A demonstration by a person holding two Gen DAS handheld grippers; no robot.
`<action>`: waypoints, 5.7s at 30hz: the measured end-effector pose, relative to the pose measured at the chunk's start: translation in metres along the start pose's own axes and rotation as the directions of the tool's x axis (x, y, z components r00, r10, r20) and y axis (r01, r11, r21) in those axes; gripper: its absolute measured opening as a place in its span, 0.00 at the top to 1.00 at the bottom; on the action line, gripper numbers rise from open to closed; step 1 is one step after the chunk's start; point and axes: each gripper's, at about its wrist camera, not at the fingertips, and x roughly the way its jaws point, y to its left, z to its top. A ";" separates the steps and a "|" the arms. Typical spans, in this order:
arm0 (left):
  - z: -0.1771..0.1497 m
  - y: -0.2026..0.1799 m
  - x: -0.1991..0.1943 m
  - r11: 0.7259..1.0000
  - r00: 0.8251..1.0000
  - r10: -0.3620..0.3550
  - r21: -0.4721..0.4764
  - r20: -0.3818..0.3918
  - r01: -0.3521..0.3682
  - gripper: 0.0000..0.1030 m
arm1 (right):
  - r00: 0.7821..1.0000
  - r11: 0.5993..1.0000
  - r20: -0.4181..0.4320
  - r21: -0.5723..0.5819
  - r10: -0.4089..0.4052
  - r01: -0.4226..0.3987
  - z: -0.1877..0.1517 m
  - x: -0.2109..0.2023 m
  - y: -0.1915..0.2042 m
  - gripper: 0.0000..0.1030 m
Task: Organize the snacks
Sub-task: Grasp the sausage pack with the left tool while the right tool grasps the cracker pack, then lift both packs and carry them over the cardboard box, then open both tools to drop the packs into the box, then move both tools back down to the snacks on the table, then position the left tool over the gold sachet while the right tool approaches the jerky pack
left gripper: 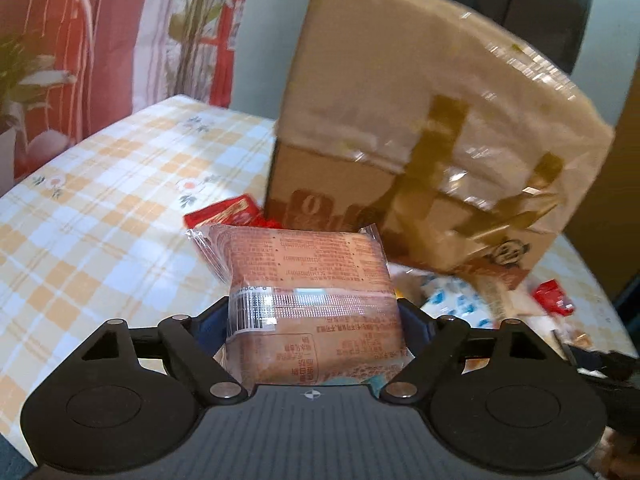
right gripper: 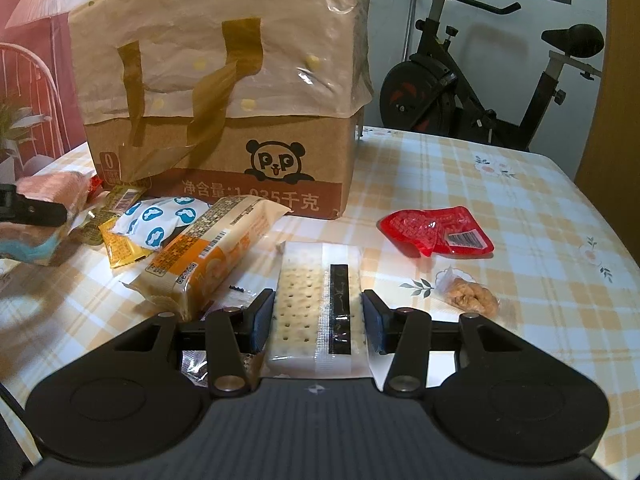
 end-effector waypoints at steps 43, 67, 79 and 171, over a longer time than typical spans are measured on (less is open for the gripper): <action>0.072 -0.026 -0.090 0.996 0.949 -0.041 0.090 0.312 0.013 0.16 | 0.921 0.991 0.389 0.121 0.012 -0.064 0.049 -0.095 -0.018 0.52; 0.220 -0.097 0.046 0.971 0.974 -0.157 0.206 0.162 0.122 0.15 | 0.894 0.991 0.431 -0.105 0.121 -0.083 0.219 0.007 0.041 0.52; 0.216 -0.083 0.031 0.973 0.977 -0.139 0.207 0.160 0.105 0.12 | 0.896 0.990 0.427 -0.118 0.122 -0.079 0.197 -0.011 0.033 0.31; 0.006 -0.003 -0.023 0.994 0.995 0.078 0.073 0.063 -0.083 0.13 | 0.997 0.995 0.002 0.063 0.079 -0.079 0.001 -0.028 0.016 0.73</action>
